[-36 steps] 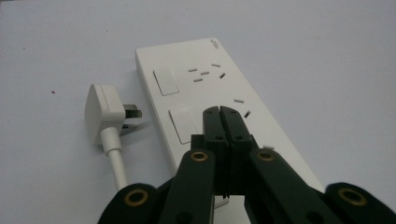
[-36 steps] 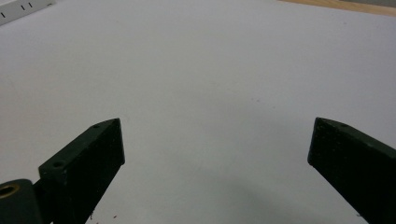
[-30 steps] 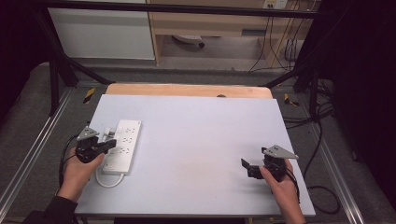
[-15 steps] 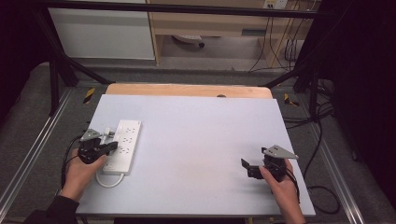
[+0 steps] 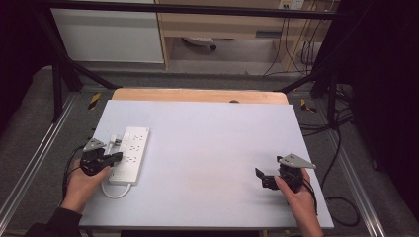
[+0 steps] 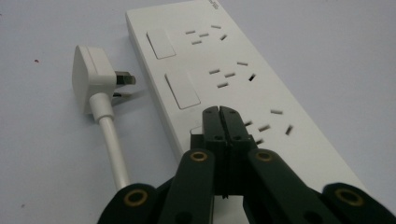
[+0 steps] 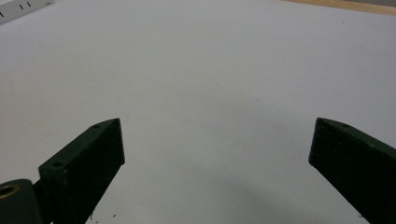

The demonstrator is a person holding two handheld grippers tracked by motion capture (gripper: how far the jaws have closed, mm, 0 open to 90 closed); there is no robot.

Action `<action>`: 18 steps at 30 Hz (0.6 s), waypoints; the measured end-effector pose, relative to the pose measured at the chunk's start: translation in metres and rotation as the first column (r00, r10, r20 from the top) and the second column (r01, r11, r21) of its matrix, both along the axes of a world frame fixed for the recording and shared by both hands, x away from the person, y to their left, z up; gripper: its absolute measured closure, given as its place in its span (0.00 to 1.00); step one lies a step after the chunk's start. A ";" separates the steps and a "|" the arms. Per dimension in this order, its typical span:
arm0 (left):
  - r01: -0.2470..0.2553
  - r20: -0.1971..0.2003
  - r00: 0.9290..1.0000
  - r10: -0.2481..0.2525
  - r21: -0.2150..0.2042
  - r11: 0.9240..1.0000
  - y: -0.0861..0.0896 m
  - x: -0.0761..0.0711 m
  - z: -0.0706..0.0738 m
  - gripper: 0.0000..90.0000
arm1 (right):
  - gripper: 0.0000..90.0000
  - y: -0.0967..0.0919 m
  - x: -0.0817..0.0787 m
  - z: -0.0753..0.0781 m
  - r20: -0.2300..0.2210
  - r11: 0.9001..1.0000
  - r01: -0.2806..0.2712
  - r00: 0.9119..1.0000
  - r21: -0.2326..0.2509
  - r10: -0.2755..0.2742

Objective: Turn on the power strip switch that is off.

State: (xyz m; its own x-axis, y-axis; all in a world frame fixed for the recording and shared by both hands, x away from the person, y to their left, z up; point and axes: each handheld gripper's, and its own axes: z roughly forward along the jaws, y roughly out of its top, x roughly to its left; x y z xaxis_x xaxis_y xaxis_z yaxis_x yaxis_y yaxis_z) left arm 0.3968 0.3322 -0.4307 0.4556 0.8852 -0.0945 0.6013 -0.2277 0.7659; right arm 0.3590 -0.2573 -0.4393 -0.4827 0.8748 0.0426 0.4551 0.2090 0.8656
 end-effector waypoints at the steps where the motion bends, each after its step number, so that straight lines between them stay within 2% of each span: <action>1: -0.002 0.000 1.000 0.002 -0.002 1.000 0.000 -0.001 0.000 1.00 | 0.04 0.000 0.000 0.000 -0.001 1.000 0.000 1.000 0.000 0.000; 9: 0.002 -0.001 1.000 -0.002 0.008 1.000 -0.001 -0.005 0.001 1.00 | 0.04 -0.001 0.000 0.000 0.002 1.000 0.003 1.000 -0.001 -0.003; 18: -0.007 -0.001 1.000 0.007 -0.003 1.000 0.000 -0.007 0.000 1.00 | 0.04 -0.001 -0.001 0.000 0.003 1.000 0.004 1.000 -0.004 -0.004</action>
